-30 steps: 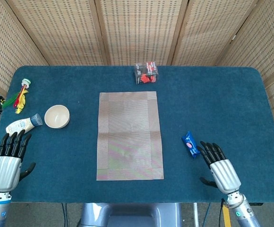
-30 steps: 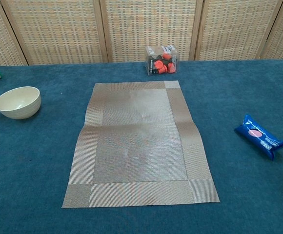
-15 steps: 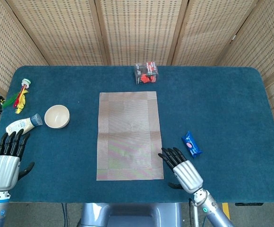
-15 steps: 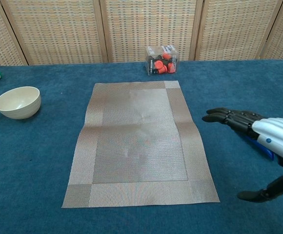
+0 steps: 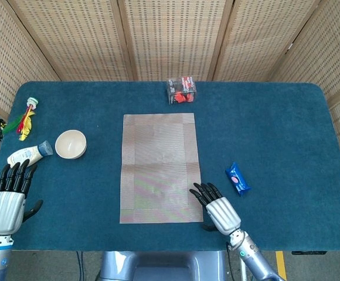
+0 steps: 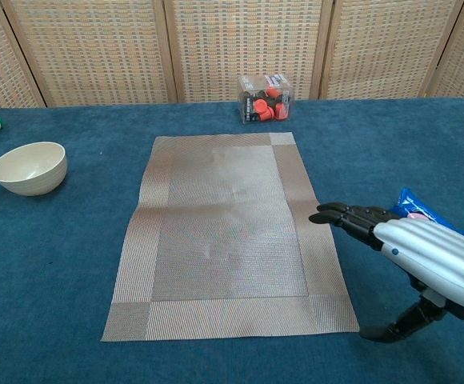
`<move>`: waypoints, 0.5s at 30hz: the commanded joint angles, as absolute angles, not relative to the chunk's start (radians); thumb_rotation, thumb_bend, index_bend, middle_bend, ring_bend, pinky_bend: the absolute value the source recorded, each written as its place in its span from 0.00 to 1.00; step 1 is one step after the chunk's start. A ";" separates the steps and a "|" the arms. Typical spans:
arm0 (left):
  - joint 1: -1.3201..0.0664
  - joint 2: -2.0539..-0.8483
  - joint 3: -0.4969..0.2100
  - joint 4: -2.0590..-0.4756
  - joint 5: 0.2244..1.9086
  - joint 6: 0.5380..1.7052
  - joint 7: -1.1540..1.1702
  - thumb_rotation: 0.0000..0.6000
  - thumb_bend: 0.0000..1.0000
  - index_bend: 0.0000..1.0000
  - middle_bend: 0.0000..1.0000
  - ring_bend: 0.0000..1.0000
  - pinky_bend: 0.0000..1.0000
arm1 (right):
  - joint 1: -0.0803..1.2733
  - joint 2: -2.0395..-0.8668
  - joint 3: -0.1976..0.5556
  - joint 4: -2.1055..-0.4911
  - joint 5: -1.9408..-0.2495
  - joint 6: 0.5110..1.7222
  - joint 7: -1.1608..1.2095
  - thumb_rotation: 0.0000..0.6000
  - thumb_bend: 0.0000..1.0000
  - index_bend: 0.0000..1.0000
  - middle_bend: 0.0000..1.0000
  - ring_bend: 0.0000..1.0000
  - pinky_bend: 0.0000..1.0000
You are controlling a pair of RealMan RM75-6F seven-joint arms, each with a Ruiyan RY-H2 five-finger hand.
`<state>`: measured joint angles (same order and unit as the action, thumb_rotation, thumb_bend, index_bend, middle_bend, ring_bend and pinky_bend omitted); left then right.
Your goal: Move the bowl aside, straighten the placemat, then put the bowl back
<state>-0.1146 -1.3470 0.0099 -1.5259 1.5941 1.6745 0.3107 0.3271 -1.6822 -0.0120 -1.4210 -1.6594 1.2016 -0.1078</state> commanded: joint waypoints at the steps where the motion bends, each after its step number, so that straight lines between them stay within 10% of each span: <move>1: -0.112 -1.350 0.004 -1.524 1.592 1.673 0.312 1.00 0.18 0.04 0.00 0.00 0.00 | 0.328 -1.696 -0.017 -1.396 -1.643 1.192 -0.100 1.00 0.11 0.10 0.00 0.00 0.00; 15: -0.102 -1.354 -0.017 -1.516 1.597 1.666 0.302 1.00 0.18 0.04 0.00 0.00 0.00 | 0.338 -1.733 -0.023 -1.340 -1.608 1.175 -0.087 1.00 0.11 0.10 0.00 0.00 0.00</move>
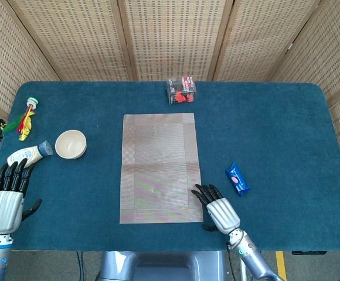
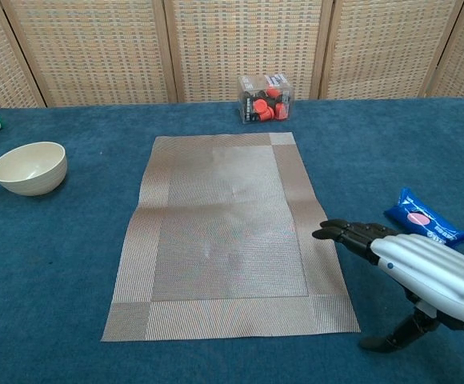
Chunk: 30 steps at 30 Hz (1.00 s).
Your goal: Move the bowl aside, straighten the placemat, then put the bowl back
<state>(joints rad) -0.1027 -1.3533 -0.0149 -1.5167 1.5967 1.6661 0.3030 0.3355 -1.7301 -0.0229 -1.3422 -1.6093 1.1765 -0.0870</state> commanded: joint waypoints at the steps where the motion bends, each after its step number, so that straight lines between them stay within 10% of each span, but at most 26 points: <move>1: -0.101 -1.354 -0.019 -1.514 1.597 1.666 0.301 1.00 0.18 0.04 0.00 0.00 0.00 | 0.339 -1.735 -0.024 -1.339 -1.608 1.175 -0.087 1.00 0.11 0.10 0.00 0.00 0.00; 9: -0.097 -1.357 -0.030 -1.510 1.591 1.658 0.296 1.00 0.18 0.05 0.00 0.00 0.00 | 0.345 -1.770 -0.017 -1.306 -1.593 1.177 -0.087 1.00 0.14 0.12 0.00 0.00 0.00; 30: -0.093 -1.359 -0.045 -1.502 1.586 1.638 0.282 1.00 0.18 0.07 0.00 0.00 0.00 | 0.349 -1.842 -0.021 -1.212 -1.625 1.252 0.007 1.00 0.60 0.15 0.00 0.00 0.02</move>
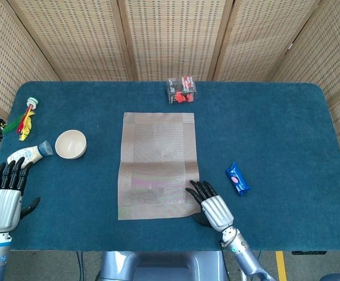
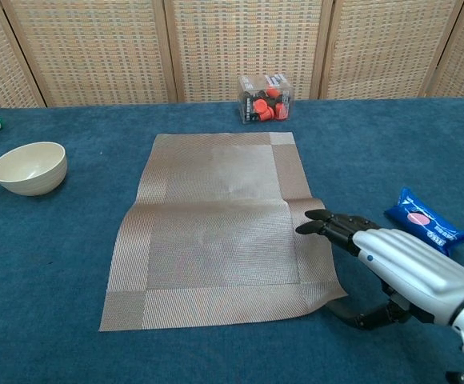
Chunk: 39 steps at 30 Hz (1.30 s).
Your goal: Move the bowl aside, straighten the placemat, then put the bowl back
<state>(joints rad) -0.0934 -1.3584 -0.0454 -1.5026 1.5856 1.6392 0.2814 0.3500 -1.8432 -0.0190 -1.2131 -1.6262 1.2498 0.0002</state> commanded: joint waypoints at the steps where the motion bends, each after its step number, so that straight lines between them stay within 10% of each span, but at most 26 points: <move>1: -0.093 -1.359 -0.045 -1.502 1.587 1.637 0.282 1.00 0.18 0.07 0.00 0.00 0.00 | 0.349 -1.840 -0.023 -1.210 -1.626 1.252 0.010 1.00 0.63 0.15 0.00 0.00 0.02; 12: -0.091 -1.360 -0.050 -1.502 1.591 1.638 0.274 1.00 0.18 0.08 0.00 0.00 0.00 | 0.350 -1.836 -0.029 -1.194 -1.615 1.244 0.002 1.00 0.66 0.16 0.00 0.00 0.02; 28: -0.088 -1.364 -0.057 -1.499 1.587 1.635 0.265 1.00 0.18 0.09 0.00 0.00 0.00 | 0.338 -1.891 -0.022 -1.133 -1.638 1.318 0.074 1.00 0.50 0.50 0.18 0.00 0.09; 39: -0.087 -1.366 -0.061 -1.497 1.584 1.633 0.256 1.00 0.18 0.10 0.00 0.00 0.00 | 0.339 -1.912 -0.023 -1.108 -1.645 1.334 0.099 1.00 0.50 0.55 0.22 0.00 0.11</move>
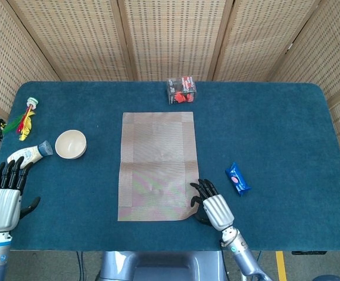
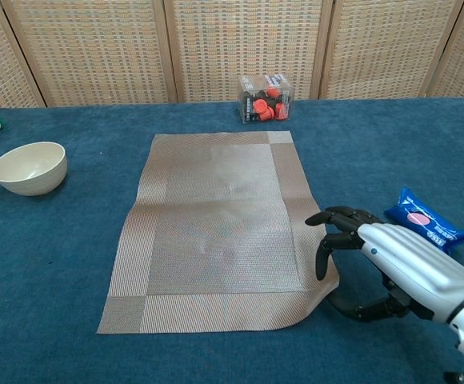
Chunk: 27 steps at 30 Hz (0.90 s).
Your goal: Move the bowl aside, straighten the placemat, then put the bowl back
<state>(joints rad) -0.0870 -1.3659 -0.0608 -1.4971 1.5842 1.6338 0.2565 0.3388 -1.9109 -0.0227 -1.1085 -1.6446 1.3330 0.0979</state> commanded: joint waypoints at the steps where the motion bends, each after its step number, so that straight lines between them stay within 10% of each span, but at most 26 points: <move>1: -0.087 -1.366 -0.061 -1.496 1.584 1.633 0.255 1.00 0.18 0.10 0.00 0.00 0.00 | 0.339 -1.912 -0.023 -1.108 -1.645 1.335 0.101 1.00 0.51 0.55 0.22 0.00 0.11; 27: -0.086 -1.370 -0.065 -1.489 1.583 1.631 0.243 1.00 0.18 0.10 0.00 0.00 0.00 | 0.339 -1.887 -0.035 -1.148 -1.647 1.335 0.099 1.00 0.67 0.57 0.22 0.00 0.12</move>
